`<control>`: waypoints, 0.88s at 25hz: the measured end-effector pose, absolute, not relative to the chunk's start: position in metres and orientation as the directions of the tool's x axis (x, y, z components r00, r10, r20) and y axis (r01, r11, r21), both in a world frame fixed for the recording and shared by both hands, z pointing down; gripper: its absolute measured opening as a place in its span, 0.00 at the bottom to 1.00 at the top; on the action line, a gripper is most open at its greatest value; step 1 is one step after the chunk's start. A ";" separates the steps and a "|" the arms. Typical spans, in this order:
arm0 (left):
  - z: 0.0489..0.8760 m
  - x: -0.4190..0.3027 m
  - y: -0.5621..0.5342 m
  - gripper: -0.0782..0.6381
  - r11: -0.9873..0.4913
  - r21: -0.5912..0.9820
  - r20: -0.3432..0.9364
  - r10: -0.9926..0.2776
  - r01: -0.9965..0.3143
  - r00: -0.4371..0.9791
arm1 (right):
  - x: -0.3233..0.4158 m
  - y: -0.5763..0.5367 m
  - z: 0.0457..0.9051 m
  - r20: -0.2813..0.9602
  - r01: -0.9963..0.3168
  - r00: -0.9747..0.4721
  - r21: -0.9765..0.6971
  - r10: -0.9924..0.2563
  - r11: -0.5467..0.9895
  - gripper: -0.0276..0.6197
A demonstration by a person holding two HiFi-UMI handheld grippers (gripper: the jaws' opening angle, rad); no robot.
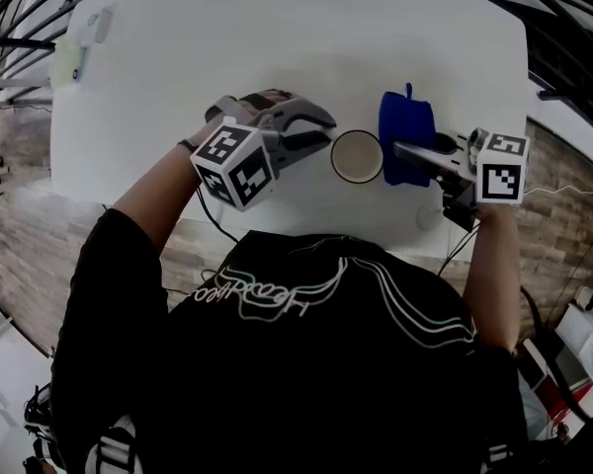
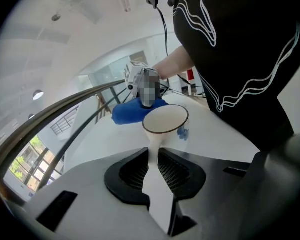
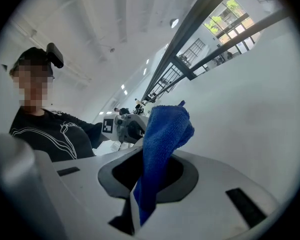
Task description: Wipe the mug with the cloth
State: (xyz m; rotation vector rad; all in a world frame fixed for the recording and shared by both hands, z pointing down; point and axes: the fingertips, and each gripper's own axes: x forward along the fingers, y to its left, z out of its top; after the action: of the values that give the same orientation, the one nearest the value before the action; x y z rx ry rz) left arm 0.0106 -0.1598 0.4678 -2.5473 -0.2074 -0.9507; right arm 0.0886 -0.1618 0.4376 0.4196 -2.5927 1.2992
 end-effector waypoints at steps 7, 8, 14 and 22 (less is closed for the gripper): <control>0.469 0.011 -0.168 0.20 -0.871 -0.330 0.682 0.047 0.365 0.730 | 0.079 -0.175 0.428 0.283 -0.239 -0.959 -0.729 -0.036 0.641 0.13; 0.471 0.010 -0.173 0.20 -0.868 -0.327 0.686 0.055 0.374 0.725 | 0.076 -0.178 0.430 0.286 -0.224 -0.958 -0.725 -0.011 0.651 0.13; 0.475 0.004 -0.182 0.20 -0.854 -0.312 0.700 0.089 0.416 0.708 | 0.061 -0.185 0.432 0.308 -0.147 -0.946 -0.688 0.101 0.711 0.13; 0.474 0.010 -0.178 0.20 -0.848 -0.314 0.695 0.101 0.427 0.712 | 0.059 -0.186 0.442 0.342 -0.115 -0.923 -0.683 0.176 0.721 0.13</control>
State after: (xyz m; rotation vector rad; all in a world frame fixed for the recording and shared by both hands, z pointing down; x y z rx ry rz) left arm 0.0099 -0.1780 0.4735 -2.4600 -0.4046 -0.9610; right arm 0.0594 -0.1855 0.4420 -0.0468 -2.5417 1.0449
